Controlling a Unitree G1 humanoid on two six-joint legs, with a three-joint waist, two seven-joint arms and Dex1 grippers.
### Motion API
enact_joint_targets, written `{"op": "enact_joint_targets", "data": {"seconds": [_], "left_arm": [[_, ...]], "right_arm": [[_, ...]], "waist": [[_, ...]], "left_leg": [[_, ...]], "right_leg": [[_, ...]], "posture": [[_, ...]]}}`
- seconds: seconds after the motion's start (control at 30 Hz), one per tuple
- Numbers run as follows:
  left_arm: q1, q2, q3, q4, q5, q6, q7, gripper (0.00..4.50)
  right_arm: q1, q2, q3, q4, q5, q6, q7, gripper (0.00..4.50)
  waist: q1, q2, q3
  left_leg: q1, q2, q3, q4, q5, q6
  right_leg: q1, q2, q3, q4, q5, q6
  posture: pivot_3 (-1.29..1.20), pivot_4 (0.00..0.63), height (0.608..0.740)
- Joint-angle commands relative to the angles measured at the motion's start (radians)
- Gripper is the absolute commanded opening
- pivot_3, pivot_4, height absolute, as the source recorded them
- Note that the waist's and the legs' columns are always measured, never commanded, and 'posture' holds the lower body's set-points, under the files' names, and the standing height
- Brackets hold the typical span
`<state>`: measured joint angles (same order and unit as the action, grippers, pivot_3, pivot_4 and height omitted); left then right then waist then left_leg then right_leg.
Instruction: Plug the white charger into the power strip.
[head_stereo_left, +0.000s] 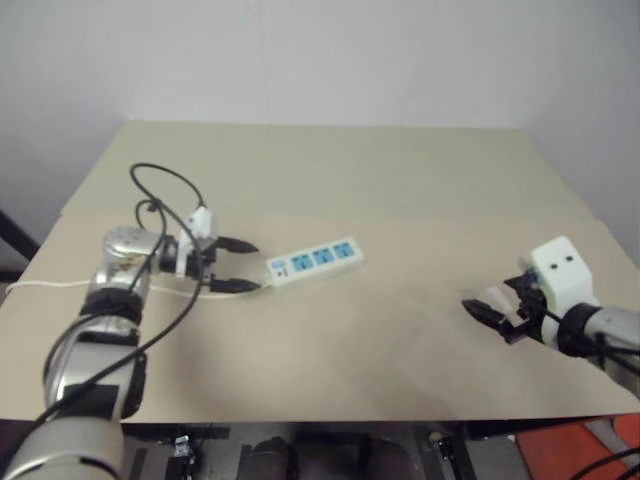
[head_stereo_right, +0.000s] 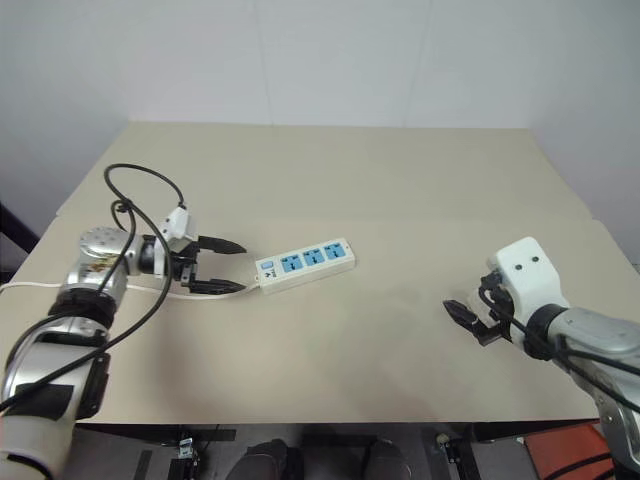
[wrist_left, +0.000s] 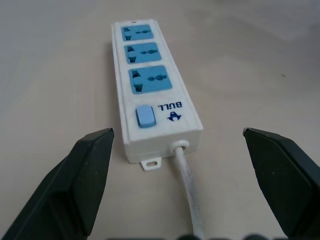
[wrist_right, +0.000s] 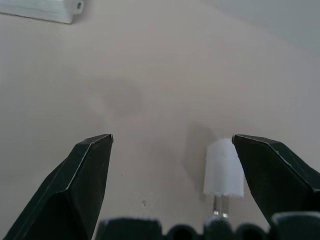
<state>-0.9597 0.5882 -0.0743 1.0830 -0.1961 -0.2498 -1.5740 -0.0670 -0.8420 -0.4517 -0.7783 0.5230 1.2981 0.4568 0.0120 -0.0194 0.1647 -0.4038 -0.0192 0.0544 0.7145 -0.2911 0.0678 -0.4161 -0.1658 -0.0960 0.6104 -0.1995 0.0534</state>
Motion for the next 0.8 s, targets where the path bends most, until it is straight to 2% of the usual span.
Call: {"op": "enact_joint_targets", "data": {"seconds": [0.03, 0.27, 0.8], "left_arm": [[-0.031, -0.031, 0.064, 0.077, -0.012, -0.067, 0.022, 4.49], [-0.002, -0.097, 0.121, 0.143, 0.003, -0.147, 0.103, 4.49], [0.034, -0.211, 0.165, 0.197, 0.053, -0.220, 0.233, 4.49]], "right_arm": [[0.039, 0.004, -0.084, -0.071, -0.012, 0.009, -0.014, 4.50], [0.078, -0.010, -0.146, -0.089, -0.011, 0.008, -0.003, 4.50], [0.100, -0.040, -0.156, -0.077, -0.019, -0.034, 0.021, 4.50]], "waist": [[-0.001, 0.000, 0.000], [0.000, 0.000, 0.000], [0.000, -0.001, 0.000]], "left_leg": [[-0.004, 0.000, 0.000, 0.002, 0.000, 0.000], [-0.004, 0.000, 0.001, 0.006, -0.002, 0.003], [-0.005, 0.000, 0.001, 0.007, -0.002, 0.004]], "right_leg": [[-0.003, 0.000, 0.000, 0.001, 0.001, 0.001], [-0.003, 0.000, 0.001, 0.001, 0.002, 0.002], [-0.003, -0.001, 0.002, 0.000, 0.003, 0.003]], "posture": [[0.00, 0.150, 0.740], [0.00, 0.150, 0.740], [0.00, 0.150, 0.740]]}}
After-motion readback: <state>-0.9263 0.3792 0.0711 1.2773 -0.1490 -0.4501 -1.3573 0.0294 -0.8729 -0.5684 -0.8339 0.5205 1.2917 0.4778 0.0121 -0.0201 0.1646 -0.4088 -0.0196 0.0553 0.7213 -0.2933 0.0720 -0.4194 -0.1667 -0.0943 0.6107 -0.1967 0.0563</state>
